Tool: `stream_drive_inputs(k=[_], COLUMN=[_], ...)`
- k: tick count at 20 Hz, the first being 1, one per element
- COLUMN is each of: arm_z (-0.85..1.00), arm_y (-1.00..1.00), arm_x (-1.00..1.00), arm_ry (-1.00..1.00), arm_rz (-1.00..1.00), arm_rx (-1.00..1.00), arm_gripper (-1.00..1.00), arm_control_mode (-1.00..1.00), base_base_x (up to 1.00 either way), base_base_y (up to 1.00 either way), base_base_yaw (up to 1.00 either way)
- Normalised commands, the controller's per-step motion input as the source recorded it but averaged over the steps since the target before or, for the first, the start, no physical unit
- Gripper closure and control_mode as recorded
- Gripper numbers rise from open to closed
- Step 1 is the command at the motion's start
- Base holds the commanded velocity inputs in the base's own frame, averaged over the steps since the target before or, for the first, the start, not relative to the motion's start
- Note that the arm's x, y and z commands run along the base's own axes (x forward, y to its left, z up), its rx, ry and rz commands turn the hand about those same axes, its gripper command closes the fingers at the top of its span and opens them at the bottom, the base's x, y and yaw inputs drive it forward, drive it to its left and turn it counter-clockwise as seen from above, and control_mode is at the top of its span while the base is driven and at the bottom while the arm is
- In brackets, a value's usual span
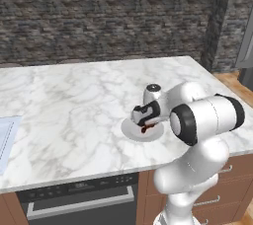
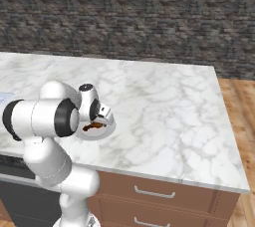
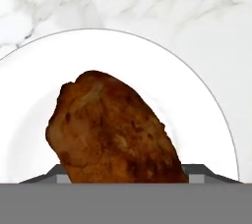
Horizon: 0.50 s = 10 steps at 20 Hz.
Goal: Place the chicken drumstick on the counter behind the older chicken drumstick on the same shelf of the fridge to maintain FIFO order. Close the fridge door when finished.
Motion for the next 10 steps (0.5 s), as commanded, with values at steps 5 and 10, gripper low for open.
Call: stream_drive_inputs(k=[5,10], arm_z=[1.00,1.00], arm_y=[-0.36,-0.39], arm_x=[-0.87,-0.71], arm_ry=[-0.29,-0.15], arm_rz=[0.00,0.00], arm_rx=[0.00,0.00], arm_gripper=[1.00,1.00], arm_control_mode=[-1.00,-1.00], base_base_x=[0.00,0.00], base_base_y=[0.00,0.00], base_base_yaw=[0.00,0.00])
